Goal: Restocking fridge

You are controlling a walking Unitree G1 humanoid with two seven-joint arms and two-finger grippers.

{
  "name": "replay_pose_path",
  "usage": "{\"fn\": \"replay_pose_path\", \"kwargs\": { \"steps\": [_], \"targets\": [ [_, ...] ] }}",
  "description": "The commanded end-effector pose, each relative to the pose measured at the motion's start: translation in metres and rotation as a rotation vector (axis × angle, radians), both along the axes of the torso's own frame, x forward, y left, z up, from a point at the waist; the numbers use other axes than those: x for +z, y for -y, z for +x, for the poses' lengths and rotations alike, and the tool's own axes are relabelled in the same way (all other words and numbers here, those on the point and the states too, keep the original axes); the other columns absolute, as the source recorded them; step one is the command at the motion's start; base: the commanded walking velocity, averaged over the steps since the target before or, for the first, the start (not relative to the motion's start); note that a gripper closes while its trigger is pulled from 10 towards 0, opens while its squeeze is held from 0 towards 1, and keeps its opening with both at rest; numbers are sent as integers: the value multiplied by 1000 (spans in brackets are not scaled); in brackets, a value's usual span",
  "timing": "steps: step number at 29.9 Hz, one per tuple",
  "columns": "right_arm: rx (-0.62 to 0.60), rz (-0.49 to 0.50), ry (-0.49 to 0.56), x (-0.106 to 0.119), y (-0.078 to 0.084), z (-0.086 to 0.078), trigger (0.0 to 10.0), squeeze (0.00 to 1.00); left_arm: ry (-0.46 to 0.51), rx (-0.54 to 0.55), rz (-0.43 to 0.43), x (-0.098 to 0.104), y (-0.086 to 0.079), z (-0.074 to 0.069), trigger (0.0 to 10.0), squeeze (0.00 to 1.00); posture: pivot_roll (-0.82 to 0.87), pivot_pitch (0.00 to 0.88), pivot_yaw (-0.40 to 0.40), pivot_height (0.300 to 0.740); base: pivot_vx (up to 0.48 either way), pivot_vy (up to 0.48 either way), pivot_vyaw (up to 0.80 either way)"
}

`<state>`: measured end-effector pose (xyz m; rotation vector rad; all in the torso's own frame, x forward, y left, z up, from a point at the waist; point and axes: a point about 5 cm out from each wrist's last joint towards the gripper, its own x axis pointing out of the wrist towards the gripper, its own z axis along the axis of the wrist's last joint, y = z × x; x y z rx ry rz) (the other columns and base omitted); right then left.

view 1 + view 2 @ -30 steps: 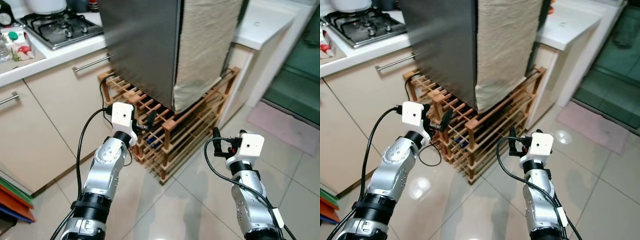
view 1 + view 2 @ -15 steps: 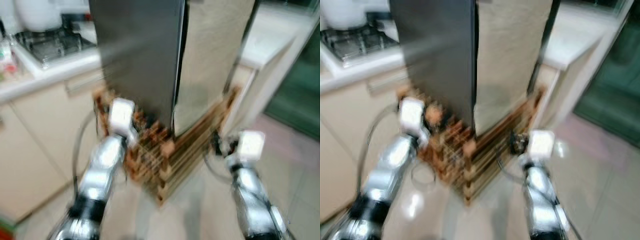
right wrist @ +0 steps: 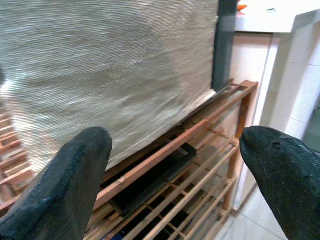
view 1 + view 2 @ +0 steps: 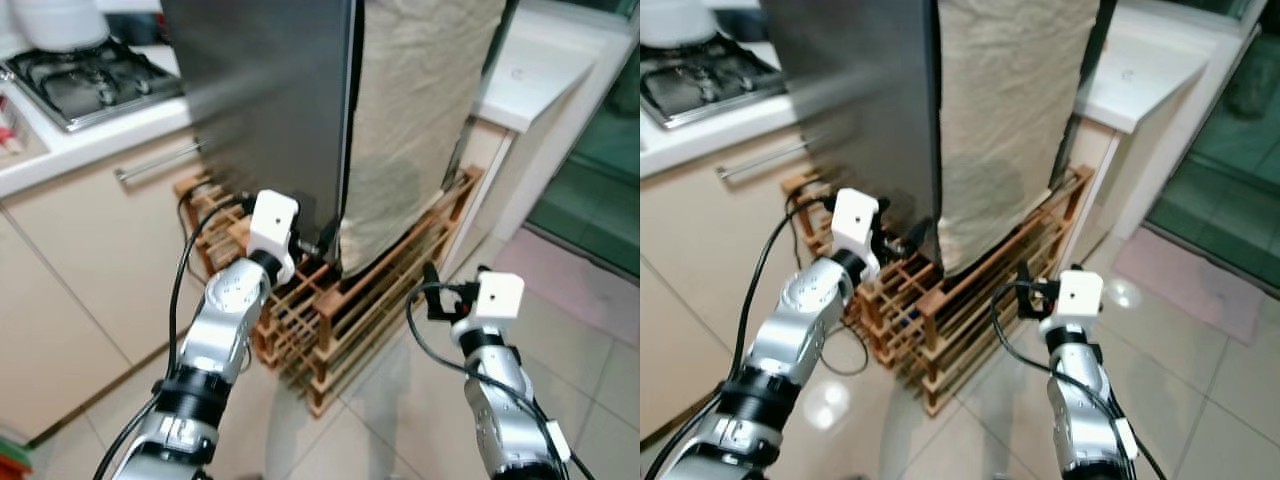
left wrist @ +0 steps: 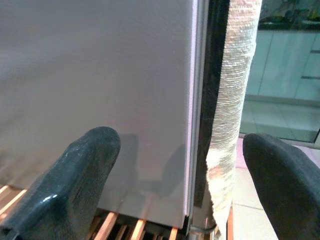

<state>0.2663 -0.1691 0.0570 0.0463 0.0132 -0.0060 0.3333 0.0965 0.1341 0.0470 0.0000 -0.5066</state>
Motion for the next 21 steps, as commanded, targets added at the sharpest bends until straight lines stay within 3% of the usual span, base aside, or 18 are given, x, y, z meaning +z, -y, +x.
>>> {"fn": "replay_pose_path", "kwargs": {
  "steps": [1, 13, 16, 21],
  "targets": [
    [-16, 0, 6, 2, 5, -2, 10000, 0, -11, -37, -33, 8, 7, 6, 10000, 0, 37, 4, 8, 740, 0, 0, 0],
    [-35, 15, 3, 0, 3, -8, 10000, 0, -2, -90, -6, 28, 24, 30, 10000, 0, 25, 36, 33, 740, 0, 0, 0],
    [-3, 13, -28, -6, 9, -25, 10000, 0, 19, -82, -24, 42, 30, 41, 10000, 0, 9, 65, 21, 740, 0, 0, 0],
    [-10, -1, -47, -10, 14, -34, 10000, 0, 31, -96, -41, 48, 34, 44, 10000, 0, -9, 76, 19, 740, 0, 0, 0]
  ]
}}
